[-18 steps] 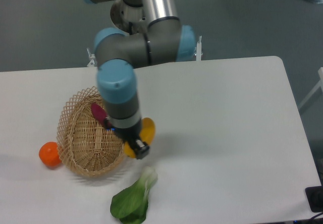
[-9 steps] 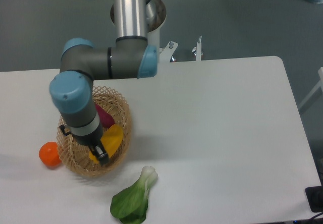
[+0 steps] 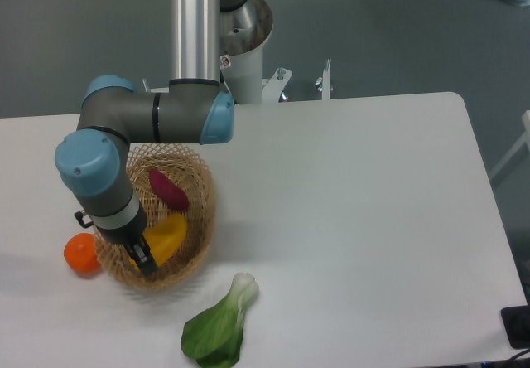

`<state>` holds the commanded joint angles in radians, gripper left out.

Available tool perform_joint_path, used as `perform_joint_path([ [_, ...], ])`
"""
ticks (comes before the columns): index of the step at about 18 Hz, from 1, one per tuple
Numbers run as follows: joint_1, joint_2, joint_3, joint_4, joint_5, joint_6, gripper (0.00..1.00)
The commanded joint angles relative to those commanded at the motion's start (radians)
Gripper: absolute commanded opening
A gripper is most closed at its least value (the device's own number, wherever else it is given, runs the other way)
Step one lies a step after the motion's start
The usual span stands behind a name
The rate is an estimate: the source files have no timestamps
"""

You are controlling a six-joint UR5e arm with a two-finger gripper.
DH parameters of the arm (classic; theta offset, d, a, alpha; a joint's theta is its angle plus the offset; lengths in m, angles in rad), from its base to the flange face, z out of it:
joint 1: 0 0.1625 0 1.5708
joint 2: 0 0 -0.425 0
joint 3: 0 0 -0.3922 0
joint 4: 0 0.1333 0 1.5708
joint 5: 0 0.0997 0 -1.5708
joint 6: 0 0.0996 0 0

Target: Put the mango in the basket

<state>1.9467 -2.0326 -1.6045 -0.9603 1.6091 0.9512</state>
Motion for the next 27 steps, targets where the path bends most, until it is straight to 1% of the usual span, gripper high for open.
perform_joint_path([
  [2, -0.017, -0.001, 0.000, 0.005, 0.000, -0.058, 1.00],
  [3, -0.020, 0.002, -0.003, 0.017, -0.002, -0.093, 1.00],
  [5, -0.017, 0.005, -0.002, 0.061, -0.002, -0.108, 1.00],
  [7, 0.006, 0.018, 0.003, 0.090, -0.003, -0.112, 1.00],
  [10, 0.087, 0.035, 0.009, 0.091, -0.008, -0.111, 1.00],
  [14, 0.217, 0.032, 0.018, 0.092, -0.024, -0.098, 1.00],
  [16, 0.285, 0.035, 0.050, 0.091, -0.095, -0.097, 1.00],
  [18, 0.340, 0.028, 0.067, 0.091, -0.155, -0.092, 1.00],
  [20, 0.362, 0.026, 0.072, 0.083, -0.155, -0.071, 1.00],
  [22, 0.385, 0.023, 0.061, 0.081, -0.149, -0.033, 1.00],
  [25, 0.405, 0.009, 0.054, 0.087, -0.098, -0.019, 1.00],
  [27, 0.445, -0.009, 0.058, 0.086, -0.072, 0.029, 1.00],
])
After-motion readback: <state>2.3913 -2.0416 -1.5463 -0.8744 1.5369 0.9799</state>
